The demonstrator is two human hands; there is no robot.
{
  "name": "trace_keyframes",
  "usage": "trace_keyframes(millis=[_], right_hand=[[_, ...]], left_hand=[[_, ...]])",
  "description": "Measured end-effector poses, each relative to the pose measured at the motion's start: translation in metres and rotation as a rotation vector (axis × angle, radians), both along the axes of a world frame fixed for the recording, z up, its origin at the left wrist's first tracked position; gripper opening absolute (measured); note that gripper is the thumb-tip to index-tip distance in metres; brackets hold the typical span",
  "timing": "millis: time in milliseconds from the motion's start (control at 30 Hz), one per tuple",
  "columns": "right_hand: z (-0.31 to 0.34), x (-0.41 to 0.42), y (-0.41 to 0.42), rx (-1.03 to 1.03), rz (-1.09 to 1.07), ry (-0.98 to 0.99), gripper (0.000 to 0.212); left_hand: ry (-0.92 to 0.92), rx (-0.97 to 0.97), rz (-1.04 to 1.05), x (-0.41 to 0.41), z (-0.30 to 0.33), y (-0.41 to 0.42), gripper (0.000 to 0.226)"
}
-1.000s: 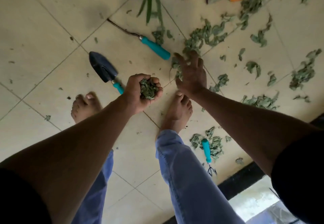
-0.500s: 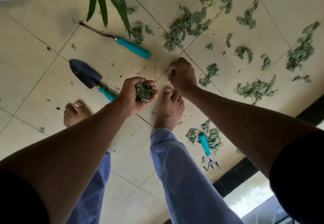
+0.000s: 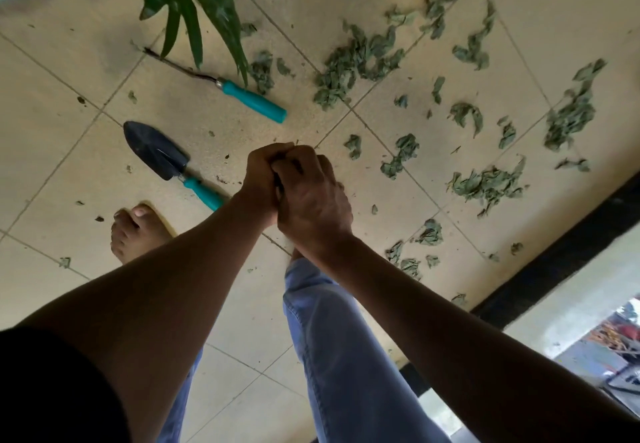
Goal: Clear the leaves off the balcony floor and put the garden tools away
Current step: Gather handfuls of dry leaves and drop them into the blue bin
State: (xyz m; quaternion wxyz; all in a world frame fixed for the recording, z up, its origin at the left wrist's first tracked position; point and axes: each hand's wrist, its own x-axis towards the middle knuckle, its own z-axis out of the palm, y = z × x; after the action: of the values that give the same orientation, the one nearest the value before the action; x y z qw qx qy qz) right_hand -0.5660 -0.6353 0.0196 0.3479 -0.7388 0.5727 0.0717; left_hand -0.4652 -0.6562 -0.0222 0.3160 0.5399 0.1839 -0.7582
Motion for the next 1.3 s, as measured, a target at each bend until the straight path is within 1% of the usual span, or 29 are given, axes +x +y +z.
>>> trace_keyframes(millis=[67,133,200,233,300,333,367,433,467,533,600,700,833,900,1000,1167,1300], right_hand=[[0.011,0.001,-0.002,-0.106,0.034,-0.022,0.042],[0.019,-0.001,-0.008,-0.25,0.026,-0.094,0.044],[0.021,-0.008,-0.017,-0.371,-0.023,-0.132,0.044],[0.017,-0.014,-0.022,-0.389,-0.068,-0.134,0.044],[-0.003,-0.032,-0.032,-0.338,-0.186,-0.082,0.04],[-0.018,-0.043,-0.038,-0.278,-0.237,-0.02,0.039],[-0.034,-0.053,-0.042,-0.202,-0.266,0.063,0.041],[-0.063,-0.07,-0.048,-0.045,-0.253,0.212,0.06],[-0.073,-0.073,-0.049,0.001,-0.233,0.247,0.069],[-0.087,-0.071,-0.05,0.026,-0.2,0.232,0.078],[-0.094,-0.059,-0.047,0.024,-0.142,0.167,0.079],[-0.099,-0.036,-0.038,-0.011,-0.032,0.072,0.071],[-0.105,-0.003,-0.028,-0.093,0.007,0.036,0.039],[-0.105,0.008,-0.025,-0.115,0.02,0.051,0.03],[-0.103,0.014,-0.022,-0.105,0.015,0.085,0.032],[-0.1,0.015,-0.026,-0.111,0.032,0.13,0.036],[-0.098,0.015,-0.029,-0.129,0.061,0.143,0.031]], left_hand=[[-0.04,0.002,0.03,0.003,-0.002,0.0,0.024],[-0.029,-0.024,0.06,0.005,-0.002,-0.001,0.024],[0.006,-0.016,0.13,0.007,-0.001,-0.004,0.026],[0.016,0.008,0.156,0.011,-0.003,-0.005,0.029],[0.058,0.042,0.211,0.019,-0.007,-0.005,0.034],[0.064,0.052,0.228,0.024,-0.01,-0.004,0.033],[0.065,0.053,0.241,0.029,-0.012,-0.003,0.032],[0.052,0.051,0.26,0.04,-0.017,0.001,0.029],[0.044,0.053,0.264,0.044,-0.019,0.004,0.027],[0.048,0.067,0.273,0.053,-0.024,0.01,0.026],[0.058,0.084,0.288,0.058,-0.025,0.015,0.027],[0.08,0.092,0.29,0.063,-0.025,0.021,0.03],[0.082,0.11,0.297,0.065,-0.025,0.025,0.026],[0.094,0.119,0.333,0.065,-0.025,0.024,0.022],[0.108,0.109,0.36,0.067,-0.023,0.02,0.02],[0.119,0.083,0.344,0.072,-0.02,0.015,0.022],[0.126,0.081,0.33,0.075,-0.019,0.015,0.025]])
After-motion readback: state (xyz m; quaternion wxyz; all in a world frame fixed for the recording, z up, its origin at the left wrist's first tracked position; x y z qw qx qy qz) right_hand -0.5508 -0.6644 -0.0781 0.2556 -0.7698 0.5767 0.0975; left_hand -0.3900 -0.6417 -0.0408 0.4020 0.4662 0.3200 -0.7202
